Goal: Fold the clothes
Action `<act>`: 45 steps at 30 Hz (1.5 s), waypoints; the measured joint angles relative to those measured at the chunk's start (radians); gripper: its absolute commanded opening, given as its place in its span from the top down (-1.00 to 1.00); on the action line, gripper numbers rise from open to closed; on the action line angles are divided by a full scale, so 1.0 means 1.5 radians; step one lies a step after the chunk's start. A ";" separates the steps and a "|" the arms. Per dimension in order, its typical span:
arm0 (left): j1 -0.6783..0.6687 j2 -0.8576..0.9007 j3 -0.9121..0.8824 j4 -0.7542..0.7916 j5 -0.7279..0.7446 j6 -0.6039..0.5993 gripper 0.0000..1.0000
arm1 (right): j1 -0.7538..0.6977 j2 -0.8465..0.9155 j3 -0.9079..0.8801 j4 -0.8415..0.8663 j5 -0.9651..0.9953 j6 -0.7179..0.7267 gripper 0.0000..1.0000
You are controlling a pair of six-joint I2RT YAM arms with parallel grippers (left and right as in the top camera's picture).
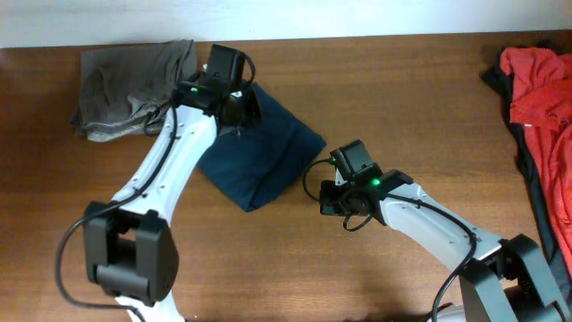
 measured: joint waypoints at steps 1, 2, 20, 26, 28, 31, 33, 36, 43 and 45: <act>-0.002 0.008 0.000 -0.001 0.000 0.000 0.16 | 0.000 0.000 0.000 -0.001 0.000 0.000 0.85; -0.004 0.016 0.000 -0.001 0.000 0.001 0.15 | 0.000 0.000 0.000 -0.003 0.000 0.000 0.85; 0.159 -0.030 0.028 -0.325 -0.085 0.026 -0.93 | -0.015 0.004 0.101 0.006 -0.011 -0.076 0.13; 0.252 -0.030 0.028 -0.399 -0.096 0.025 -0.98 | -0.046 0.023 0.269 0.014 -0.019 -0.115 0.07; 0.260 -0.030 0.027 -0.410 -0.097 0.025 -0.98 | -0.051 0.047 0.308 0.016 -0.021 -0.121 0.06; 0.261 -0.030 0.022 -0.410 -0.097 0.025 -0.98 | -0.055 0.111 0.359 0.016 -0.029 -0.127 0.02; 0.260 -0.030 0.012 -0.408 -0.096 0.025 -0.98 | -0.055 0.168 0.386 0.015 -0.041 -0.127 0.03; 0.259 -0.030 -0.021 -0.387 -0.097 0.025 -0.98 | -0.055 0.259 0.424 0.011 -0.057 -0.122 0.03; 0.259 -0.030 -0.100 -0.319 -0.106 0.025 -0.98 | -0.055 0.355 0.468 0.017 -0.067 -0.107 0.03; 0.259 -0.030 -0.120 -0.304 -0.106 0.025 -0.98 | -0.055 0.359 0.473 0.023 -0.067 -0.107 0.03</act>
